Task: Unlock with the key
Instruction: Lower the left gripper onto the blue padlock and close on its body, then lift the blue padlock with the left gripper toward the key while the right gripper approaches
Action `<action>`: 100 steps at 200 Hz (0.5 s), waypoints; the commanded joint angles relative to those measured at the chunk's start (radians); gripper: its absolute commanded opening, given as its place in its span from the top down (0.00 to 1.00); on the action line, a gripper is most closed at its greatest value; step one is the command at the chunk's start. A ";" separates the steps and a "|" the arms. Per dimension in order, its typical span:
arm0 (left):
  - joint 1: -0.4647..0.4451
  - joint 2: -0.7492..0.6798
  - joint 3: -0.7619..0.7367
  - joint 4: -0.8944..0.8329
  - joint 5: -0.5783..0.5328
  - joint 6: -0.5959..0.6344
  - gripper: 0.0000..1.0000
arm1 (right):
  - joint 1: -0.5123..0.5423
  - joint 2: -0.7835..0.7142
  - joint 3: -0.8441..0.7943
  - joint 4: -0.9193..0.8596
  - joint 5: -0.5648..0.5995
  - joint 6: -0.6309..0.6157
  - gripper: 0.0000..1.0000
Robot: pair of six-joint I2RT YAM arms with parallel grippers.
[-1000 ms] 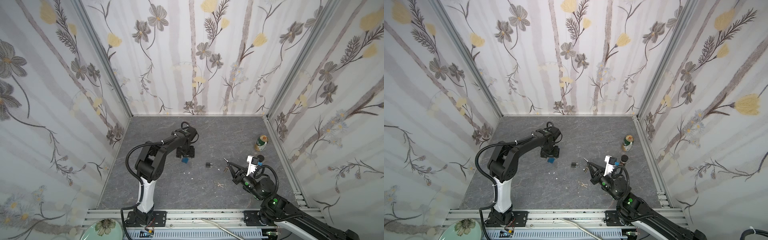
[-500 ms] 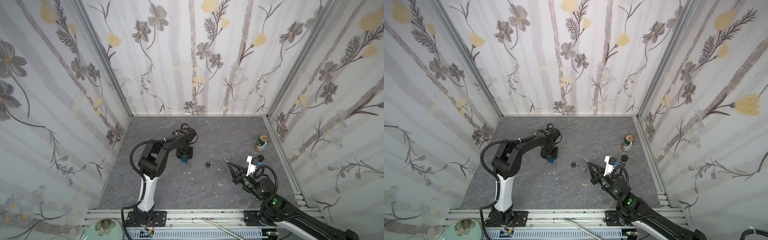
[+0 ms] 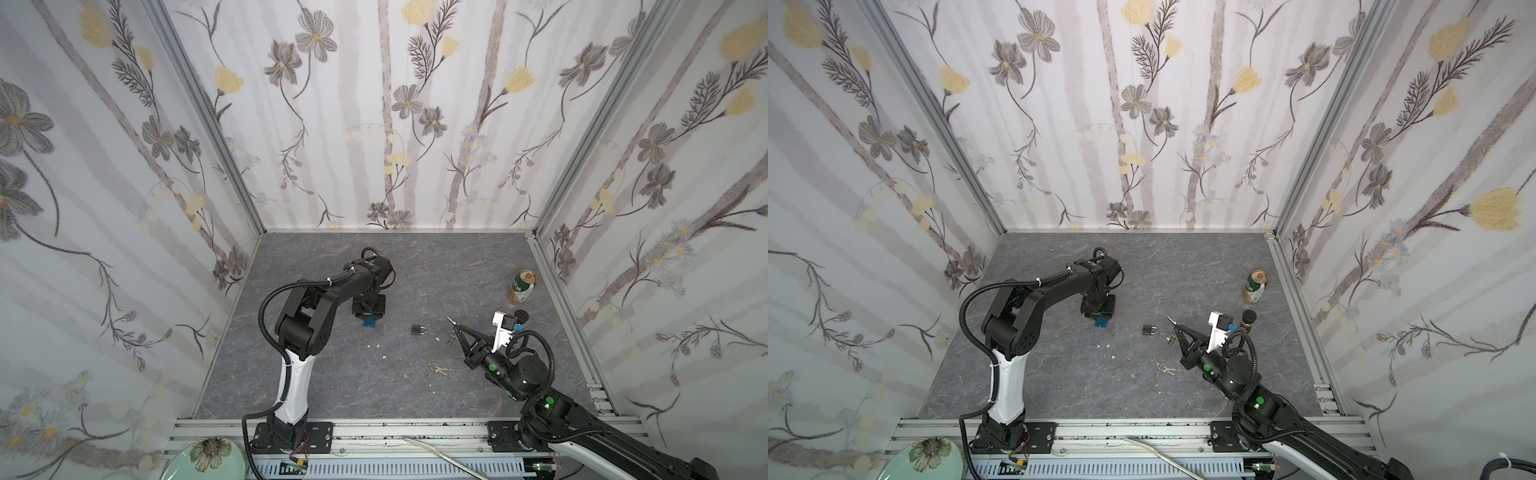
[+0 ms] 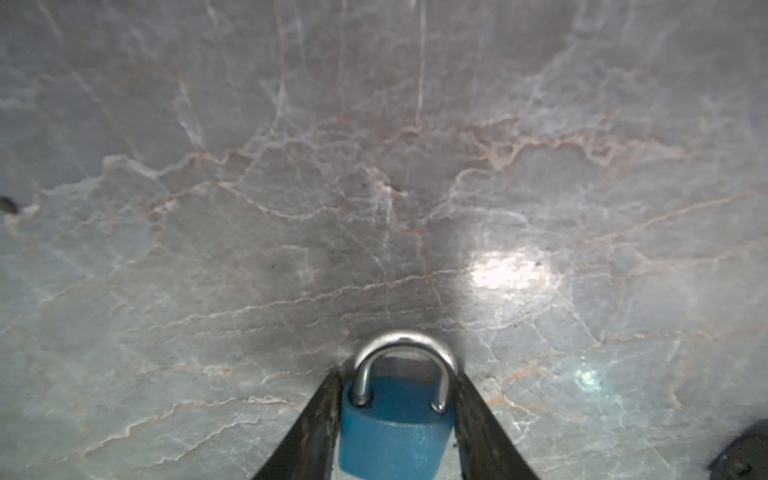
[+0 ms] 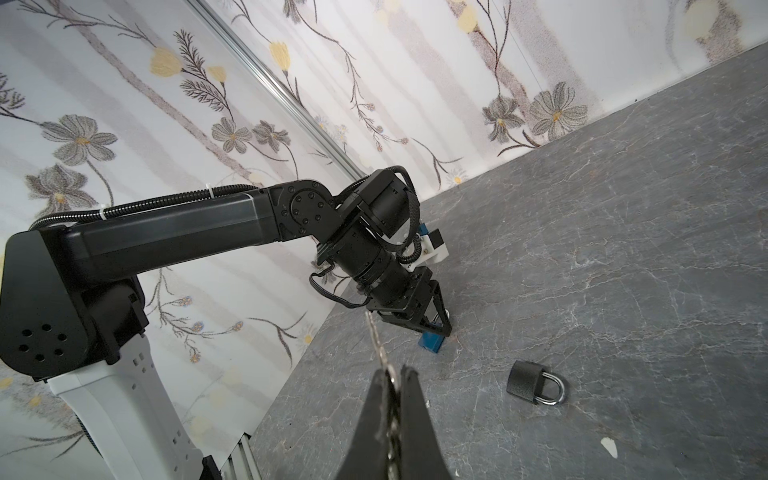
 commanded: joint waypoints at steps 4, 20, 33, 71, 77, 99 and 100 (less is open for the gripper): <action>-0.002 -0.011 -0.021 -0.034 0.018 -0.014 0.49 | 0.000 0.006 -0.005 0.037 0.011 0.010 1.00; -0.002 -0.021 -0.030 -0.032 0.019 -0.018 0.49 | 0.000 0.009 -0.004 0.045 0.009 0.010 1.00; -0.003 -0.025 -0.039 -0.029 0.024 -0.018 0.49 | 0.001 0.014 -0.004 0.051 0.008 0.009 1.00; -0.002 -0.030 -0.050 -0.023 0.025 -0.014 0.57 | 0.001 0.027 -0.003 0.065 0.003 0.010 1.00; -0.002 -0.028 -0.049 -0.021 0.027 -0.013 0.61 | 0.001 0.028 -0.003 0.065 0.002 0.010 1.00; 0.000 -0.018 -0.044 -0.016 0.032 -0.013 0.70 | 0.001 0.032 0.001 0.064 0.000 0.008 1.00; 0.001 -0.017 -0.044 -0.015 0.033 -0.013 0.70 | 0.001 0.034 0.001 0.063 -0.001 0.007 1.00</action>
